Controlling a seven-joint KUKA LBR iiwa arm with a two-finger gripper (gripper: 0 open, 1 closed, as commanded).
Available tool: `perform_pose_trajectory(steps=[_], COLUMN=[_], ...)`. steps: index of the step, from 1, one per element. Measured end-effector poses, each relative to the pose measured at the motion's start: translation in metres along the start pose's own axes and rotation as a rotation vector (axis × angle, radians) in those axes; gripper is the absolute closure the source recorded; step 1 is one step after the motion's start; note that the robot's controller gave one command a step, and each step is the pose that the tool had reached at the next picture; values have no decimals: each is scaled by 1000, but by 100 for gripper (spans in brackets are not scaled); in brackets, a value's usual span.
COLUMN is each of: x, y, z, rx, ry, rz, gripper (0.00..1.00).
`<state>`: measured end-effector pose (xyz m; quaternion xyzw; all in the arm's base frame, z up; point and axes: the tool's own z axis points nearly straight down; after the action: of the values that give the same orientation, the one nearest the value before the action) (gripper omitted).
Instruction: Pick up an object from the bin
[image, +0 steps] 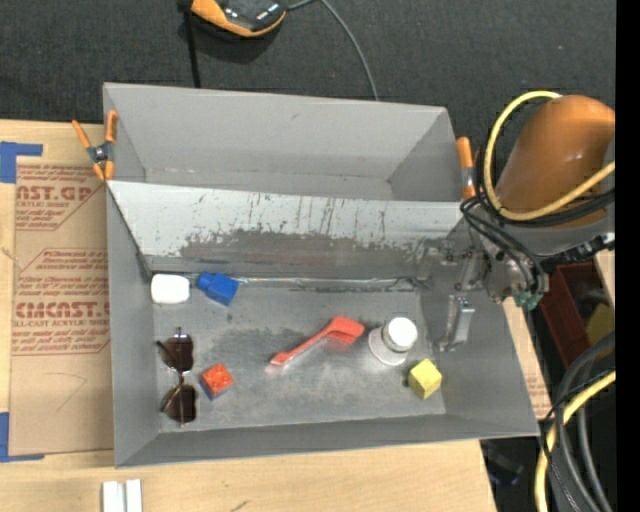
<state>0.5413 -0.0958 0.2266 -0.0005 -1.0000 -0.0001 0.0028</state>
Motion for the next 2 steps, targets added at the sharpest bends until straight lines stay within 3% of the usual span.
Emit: perform_pose_trajectory(steps=[1, 2], x=[-2, -10], y=[0, 26], z=[-5, 48], rx=[1, 0], ry=[-8, -10], rz=[-1, 89], gripper=[0, 0])
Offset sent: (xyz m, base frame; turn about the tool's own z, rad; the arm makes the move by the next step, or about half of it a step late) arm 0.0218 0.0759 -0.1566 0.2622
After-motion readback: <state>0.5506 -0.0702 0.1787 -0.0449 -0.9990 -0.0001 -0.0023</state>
